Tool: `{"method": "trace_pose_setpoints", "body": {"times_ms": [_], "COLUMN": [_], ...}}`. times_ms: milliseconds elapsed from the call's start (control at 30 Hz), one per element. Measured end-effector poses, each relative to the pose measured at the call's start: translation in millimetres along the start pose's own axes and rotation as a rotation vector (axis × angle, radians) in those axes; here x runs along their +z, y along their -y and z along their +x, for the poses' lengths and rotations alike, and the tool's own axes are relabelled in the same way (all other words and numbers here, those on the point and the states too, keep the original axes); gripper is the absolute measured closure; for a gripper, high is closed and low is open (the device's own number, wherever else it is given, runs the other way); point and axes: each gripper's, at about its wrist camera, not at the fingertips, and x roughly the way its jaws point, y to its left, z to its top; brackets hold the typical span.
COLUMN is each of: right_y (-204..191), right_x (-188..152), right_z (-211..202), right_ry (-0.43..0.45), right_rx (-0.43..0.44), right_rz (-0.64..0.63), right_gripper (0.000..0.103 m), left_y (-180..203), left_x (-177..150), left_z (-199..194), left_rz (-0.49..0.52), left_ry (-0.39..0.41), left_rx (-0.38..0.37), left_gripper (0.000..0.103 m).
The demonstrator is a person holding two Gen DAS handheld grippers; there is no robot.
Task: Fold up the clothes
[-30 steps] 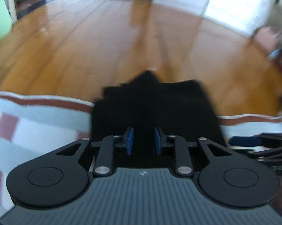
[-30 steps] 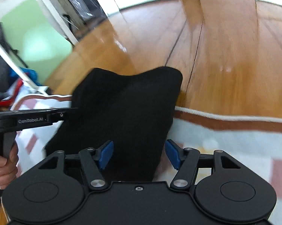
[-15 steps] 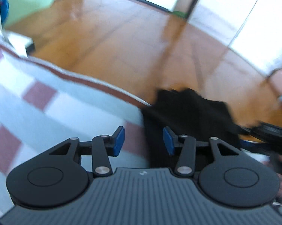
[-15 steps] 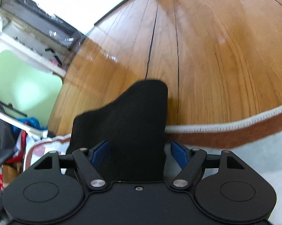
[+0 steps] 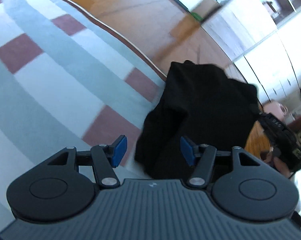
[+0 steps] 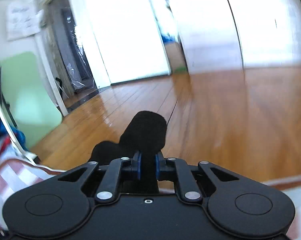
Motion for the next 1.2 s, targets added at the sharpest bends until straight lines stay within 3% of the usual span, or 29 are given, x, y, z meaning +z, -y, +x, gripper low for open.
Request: {"method": "trace_pose_setpoints", "body": {"times_ms": [33, 100, 200, 267, 367, 400, 433, 467, 533, 633, 667, 733, 767, 800, 833, 867, 900, 967, 1033, 1067, 1200], "right_y": [-2.6, 7.9, 43.7, 72.0, 112.9, 119.6, 123.6, 126.3, 123.3, 113.6, 110.0, 103.8, 100.2, 96.9, 94.3, 91.7, 88.8, 83.2, 77.6, 74.8, 62.3], "right_x": [1.0, 4.1, 15.9, 15.3, 13.3, 8.9, 3.9, -1.4, -13.2, -29.0, -31.9, -35.7, -36.8, -38.1, -39.6, -40.5, -39.1, -36.3, -33.5, -32.2, -25.2], "right_z": [-12.2, -24.2, -42.5, -47.8, -55.1, -54.7, -54.2, -53.9, -53.5, -45.6, -40.5, -27.0, -15.8, -4.7, 6.6, 15.4, 16.3, 18.3, 20.2, 21.2, 19.5], "right_ry": [0.027, 0.053, 0.103, 0.033, -0.073, -0.108, -0.137, -0.16, -0.165, -0.211, -0.232, -0.274, -0.298, -0.319, -0.334, -0.34, -0.319, -0.275, -0.231, -0.209, -0.116], "right_rx": [-0.029, -0.115, -0.247, -0.196, -0.116, -0.083, -0.056, -0.03, 0.018, 0.131, 0.175, 0.253, 0.273, 0.285, 0.269, 0.257, 0.257, 0.257, 0.257, 0.257, 0.253], "right_rz": [-0.032, -0.04, 0.032, 0.123, 0.255, 0.286, 0.312, 0.337, 0.375, 0.433, 0.445, 0.458, 0.461, 0.465, 0.475, 0.479, 0.464, 0.434, 0.404, 0.389, 0.323], "right_gripper": [0.089, 0.103, 0.102, 0.099, 0.088, 0.075, 0.066, 0.056, 0.056, 0.053, 0.052, 0.042, 0.033, 0.032, 0.032, 0.032, 0.031, 0.031, 0.045, 0.074, 0.082], "left_y": [6.1, 13.2, 20.0, 28.3, 35.2, 34.6, 34.7, 37.6, 40.7, 35.2, 36.1, 42.0, 45.4, 49.1, 53.0, 57.5, 62.4, 68.5, 71.4, 74.0, 92.1], "left_x": [-1.9, -3.3, -6.3, -12.4, -18.7, -20.8, -23.9, -26.2, -27.2, -24.6, -23.7, -21.0, -20.0, -18.7, -17.3, -16.2, -15.2, -12.5, -11.7, -12.6, -16.6], "left_z": [3.1, 11.6, 28.7, 32.5, 37.9, 41.7, 44.2, 43.4, 44.3, 50.9, 53.4, 60.8, 65.3, 69.6, 73.8, 76.8, 79.3, 83.6, 81.5, 79.2, 61.3], "left_rz": [0.012, 0.004, -0.03, 0.005, 0.051, 0.048, 0.055, 0.084, 0.115, 0.083, 0.082, 0.105, 0.117, 0.132, 0.149, 0.175, 0.207, 0.255, 0.262, 0.273, 0.354], "left_ry": [-0.008, -0.039, -0.09, -0.095, -0.115, -0.138, -0.15, -0.131, -0.107, -0.079, -0.065, -0.043, -0.028, -0.015, -0.002, 0.006, 0.011, -0.007, 0.002, 0.015, 0.081], "left_rx": [-0.006, -0.041, -0.111, -0.073, 0.049, 0.1, 0.136, 0.143, 0.146, 0.102, 0.092, 0.091, 0.095, 0.103, 0.112, 0.132, 0.158, 0.172, 0.179, 0.186, 0.196], "left_gripper": [0.045, 0.045, 0.043, 0.042, 0.037, 0.028, 0.027, 0.021, 0.019, 0.017, 0.011, 0.005, 0.004, 0.004, 0.005, 0.019, 0.05, 0.072, 0.075, 0.079, 0.086]}}
